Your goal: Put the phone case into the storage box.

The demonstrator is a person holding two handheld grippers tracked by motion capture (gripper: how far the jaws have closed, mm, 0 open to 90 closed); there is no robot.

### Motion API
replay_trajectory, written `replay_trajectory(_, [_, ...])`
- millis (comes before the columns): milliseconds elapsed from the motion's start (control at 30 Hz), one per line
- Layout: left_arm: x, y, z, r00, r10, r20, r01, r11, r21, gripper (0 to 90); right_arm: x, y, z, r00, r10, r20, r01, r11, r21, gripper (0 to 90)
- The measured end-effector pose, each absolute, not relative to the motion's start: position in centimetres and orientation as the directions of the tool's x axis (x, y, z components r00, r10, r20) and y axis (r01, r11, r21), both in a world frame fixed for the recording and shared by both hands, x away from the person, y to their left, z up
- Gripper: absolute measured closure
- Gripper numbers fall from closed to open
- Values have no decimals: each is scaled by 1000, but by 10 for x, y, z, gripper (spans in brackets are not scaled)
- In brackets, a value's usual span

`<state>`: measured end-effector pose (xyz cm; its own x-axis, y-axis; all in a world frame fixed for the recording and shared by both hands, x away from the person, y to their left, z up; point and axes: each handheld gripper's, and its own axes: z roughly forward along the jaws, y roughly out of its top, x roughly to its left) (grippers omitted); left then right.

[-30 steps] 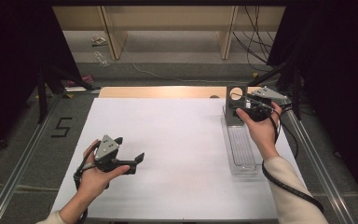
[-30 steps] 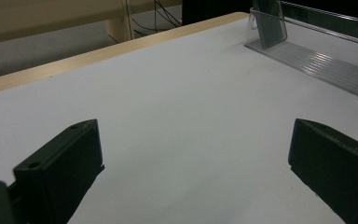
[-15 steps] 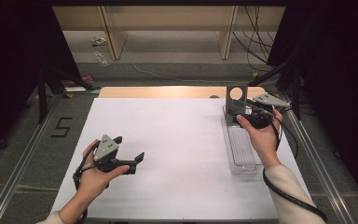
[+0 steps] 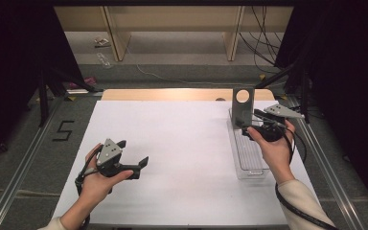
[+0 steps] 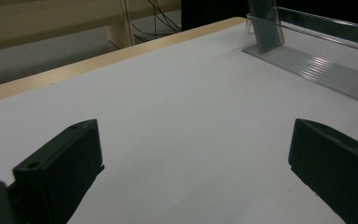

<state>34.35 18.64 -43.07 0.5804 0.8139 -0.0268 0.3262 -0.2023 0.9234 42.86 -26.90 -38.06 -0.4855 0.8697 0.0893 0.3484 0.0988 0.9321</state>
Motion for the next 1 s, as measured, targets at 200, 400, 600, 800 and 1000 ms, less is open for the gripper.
replay_trajectory(200, [343,186,-430,582,813,-26,325,-203,924,23,422,-268,-381,-500,861,91,348,104,932,162])
replay_trajectory(400, [343,186,-430,581,813,-26,325,-203,924,23,414,-269,-382,-518,849,105,349,98,932,163])
replay_trajectory(600, [343,186,-430,583,812,-24,322,-203,925,25,402,-271,-385,-551,827,111,348,106,932,163])
replay_trajectory(800, [342,185,-430,584,812,-24,321,-203,925,26,392,-273,-388,-570,815,108,341,115,933,162])
replay_trajectory(1000, [342,185,-429,589,808,-23,318,-206,926,28,384,-275,-393,-585,804,108,342,123,932,162])
